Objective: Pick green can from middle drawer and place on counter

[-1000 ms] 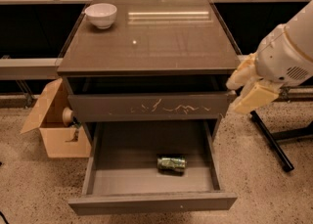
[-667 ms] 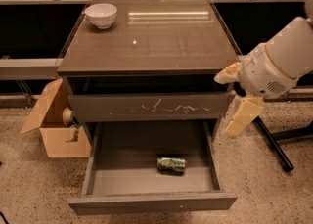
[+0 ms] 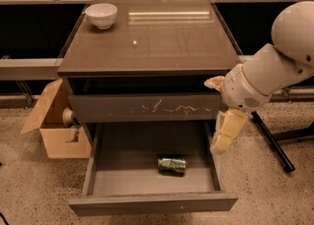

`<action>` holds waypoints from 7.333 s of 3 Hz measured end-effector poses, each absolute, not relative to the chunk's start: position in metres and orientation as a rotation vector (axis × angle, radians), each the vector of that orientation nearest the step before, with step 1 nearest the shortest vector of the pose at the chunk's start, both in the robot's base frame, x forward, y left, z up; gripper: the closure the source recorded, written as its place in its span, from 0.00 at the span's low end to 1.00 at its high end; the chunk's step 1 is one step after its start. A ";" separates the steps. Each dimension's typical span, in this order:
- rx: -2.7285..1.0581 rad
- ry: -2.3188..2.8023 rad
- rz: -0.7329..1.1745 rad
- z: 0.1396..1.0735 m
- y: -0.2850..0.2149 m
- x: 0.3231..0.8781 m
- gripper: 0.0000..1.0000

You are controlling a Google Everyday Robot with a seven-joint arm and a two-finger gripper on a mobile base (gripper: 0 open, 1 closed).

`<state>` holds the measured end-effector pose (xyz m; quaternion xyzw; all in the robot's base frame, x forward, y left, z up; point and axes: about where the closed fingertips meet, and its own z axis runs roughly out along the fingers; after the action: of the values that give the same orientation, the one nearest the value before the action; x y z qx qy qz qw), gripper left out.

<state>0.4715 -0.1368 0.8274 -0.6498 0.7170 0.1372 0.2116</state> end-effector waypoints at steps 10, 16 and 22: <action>-1.812 1.950 0.585 0.482 -0.092 0.545 0.00; -1.797 1.843 0.560 0.376 -0.084 0.594 0.42; -1.808 1.278 0.420 0.609 -0.122 0.566 1.00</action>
Offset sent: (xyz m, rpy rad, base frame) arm 0.0165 0.0358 -0.1660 -0.0136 0.0143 0.0859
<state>0.5660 -0.1218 0.6088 -0.7245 0.5120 0.1682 0.4298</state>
